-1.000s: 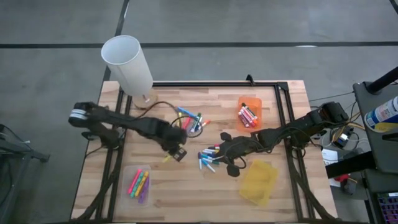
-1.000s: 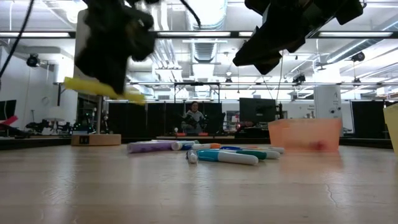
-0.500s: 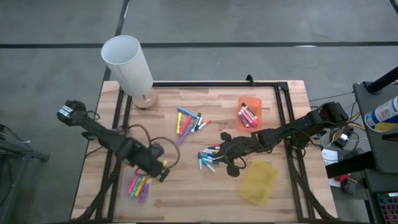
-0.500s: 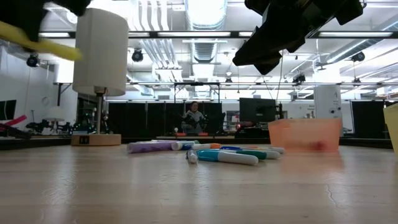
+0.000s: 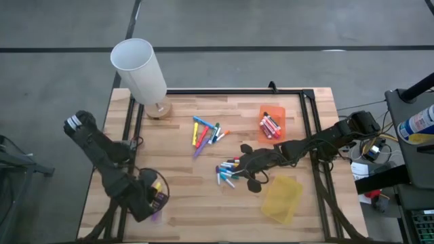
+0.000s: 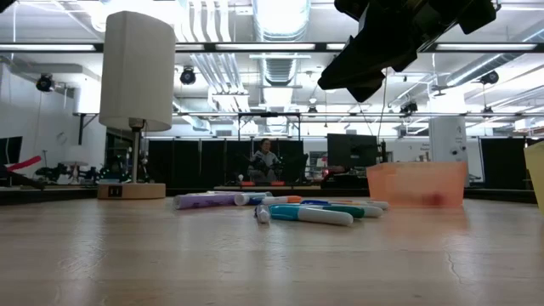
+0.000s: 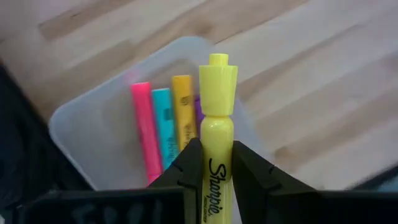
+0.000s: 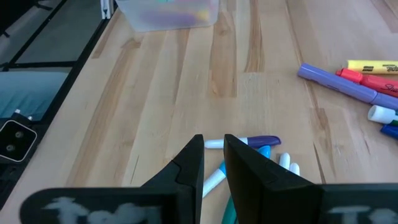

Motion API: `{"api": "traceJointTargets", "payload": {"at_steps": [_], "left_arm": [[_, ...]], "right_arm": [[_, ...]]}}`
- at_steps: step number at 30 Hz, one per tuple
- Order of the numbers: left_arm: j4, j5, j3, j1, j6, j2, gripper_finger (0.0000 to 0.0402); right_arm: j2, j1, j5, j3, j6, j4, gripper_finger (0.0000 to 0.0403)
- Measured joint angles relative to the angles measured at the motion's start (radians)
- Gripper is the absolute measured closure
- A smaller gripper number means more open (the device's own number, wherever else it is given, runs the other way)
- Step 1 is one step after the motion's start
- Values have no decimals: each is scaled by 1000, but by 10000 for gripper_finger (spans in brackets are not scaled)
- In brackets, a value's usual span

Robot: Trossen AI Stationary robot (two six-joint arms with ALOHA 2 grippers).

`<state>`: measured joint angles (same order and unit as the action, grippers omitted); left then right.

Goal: Pick & Place Markers
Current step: Put the yellow marker pen into the transparent bin, then put the purple marker pen into the transparent bin

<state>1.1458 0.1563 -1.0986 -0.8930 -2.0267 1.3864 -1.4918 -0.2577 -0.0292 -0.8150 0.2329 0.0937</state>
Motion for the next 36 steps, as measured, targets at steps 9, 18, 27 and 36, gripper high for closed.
{"api": "traceJointTargets", "payload": {"at_steps": [9, 18, 27, 36], "left_arm": [[-144, -15, 122, -27, -47, 45, 347], [-203, -67, 184, -26, -48, 49, 347], [-204, -90, 202, -26, -33, 49, 299], [-138, -118, 151, -21, 15, 24, 247]], "right_arm": [[0, 0, 0, 0, 3, 1, 346], [0, 0, 0, 0, 3, 2, 346], [0, 0, 0, 0, 3, 2, 346], [0, 0, 0, 0, 3, 2, 346]]}}
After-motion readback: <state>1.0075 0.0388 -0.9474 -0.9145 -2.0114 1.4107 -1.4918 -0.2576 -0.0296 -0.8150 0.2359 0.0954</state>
